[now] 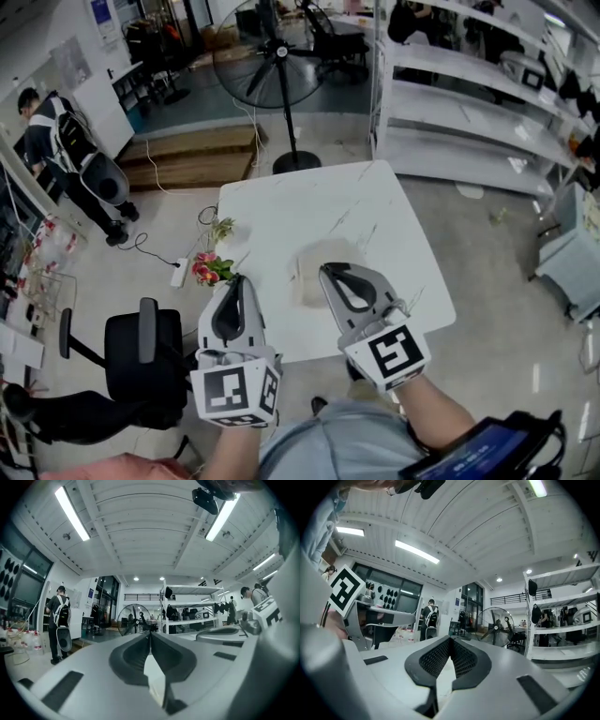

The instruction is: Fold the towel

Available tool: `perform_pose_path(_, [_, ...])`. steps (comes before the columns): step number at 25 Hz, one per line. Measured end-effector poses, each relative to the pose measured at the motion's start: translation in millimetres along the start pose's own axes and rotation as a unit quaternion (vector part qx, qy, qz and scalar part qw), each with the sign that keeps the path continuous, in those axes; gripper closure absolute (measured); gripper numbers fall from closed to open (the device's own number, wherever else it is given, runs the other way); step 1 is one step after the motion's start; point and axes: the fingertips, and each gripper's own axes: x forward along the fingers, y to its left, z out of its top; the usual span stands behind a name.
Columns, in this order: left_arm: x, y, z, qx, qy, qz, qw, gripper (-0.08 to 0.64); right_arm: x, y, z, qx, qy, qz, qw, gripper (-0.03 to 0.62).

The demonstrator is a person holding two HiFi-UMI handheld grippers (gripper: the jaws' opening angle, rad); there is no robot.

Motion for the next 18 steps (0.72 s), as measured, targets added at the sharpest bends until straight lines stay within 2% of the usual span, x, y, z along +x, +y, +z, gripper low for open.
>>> perform_pose_path(8, [-9,-6,14,0.005,-0.018,-0.001,0.9998,0.548,-6,4,21,-0.030,-0.019,-0.011,0.999,0.580])
perform_pose_path(18, [-12,-2,10,0.006,-0.020,-0.001,0.9998,0.549,0,10,27,-0.033,-0.026,-0.009,0.999,0.580])
